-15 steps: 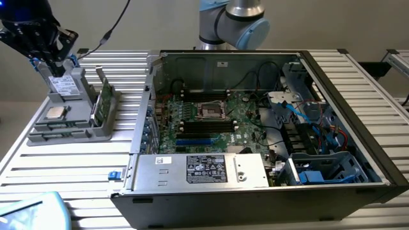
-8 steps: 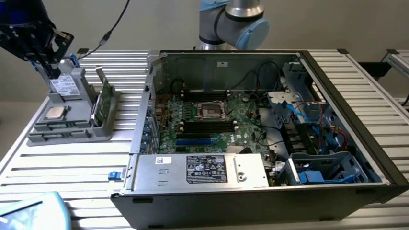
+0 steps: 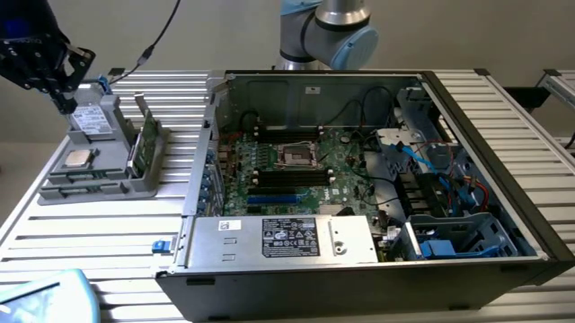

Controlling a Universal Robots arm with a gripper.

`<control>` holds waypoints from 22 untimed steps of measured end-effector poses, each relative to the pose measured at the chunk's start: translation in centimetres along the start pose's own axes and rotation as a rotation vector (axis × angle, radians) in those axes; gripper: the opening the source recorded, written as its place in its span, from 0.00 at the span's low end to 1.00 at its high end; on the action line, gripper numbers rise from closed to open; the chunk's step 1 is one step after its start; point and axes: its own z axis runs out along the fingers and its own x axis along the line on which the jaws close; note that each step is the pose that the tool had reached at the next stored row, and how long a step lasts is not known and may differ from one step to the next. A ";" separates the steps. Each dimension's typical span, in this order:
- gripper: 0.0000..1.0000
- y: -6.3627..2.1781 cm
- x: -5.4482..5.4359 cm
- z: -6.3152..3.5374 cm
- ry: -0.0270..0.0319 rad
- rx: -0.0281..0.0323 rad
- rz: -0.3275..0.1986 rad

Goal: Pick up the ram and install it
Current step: 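Reach for the ram, then pick up the ram and move it above insertion slot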

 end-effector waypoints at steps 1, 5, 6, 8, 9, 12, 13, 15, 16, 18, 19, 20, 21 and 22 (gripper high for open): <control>0.11 0.00 0.1 0.08 0.0012 0.0004 -0.006; 0.11 0.02 0.9 0.54 0.0048 0.0018 -0.025; 0.11 0.03 1.0 0.67 0.0056 0.0021 -0.030; 0.11 0.04 1.4 0.94 0.0070 0.0028 -0.039; 0.11 0.04 1.6 1.09 0.0077 0.0032 -0.044; 0.11 0.06 2.2 1.51 0.0097 0.0043 -0.057; 0.11 0.07 2.5 1.65 0.0103 0.0045 -0.061; 0.11 0.07 2.7 1.73 0.0116 0.0047 -0.064; 0.11 0.08 2.7 1.73 0.0116 0.0046 -0.064; 0.11 0.08 2.7 1.73 0.0118 0.0047 -0.064; 0.11 0.08 2.7 1.73 0.0119 0.0048 -0.065; 0.11 0.08 2.7 1.73 0.0119 0.0048 -0.065; 0.11 0.08 2.7 1.73 0.0119 0.0048 -0.065; 0.11 0.08 2.7 1.73 0.0119 0.0048 -0.065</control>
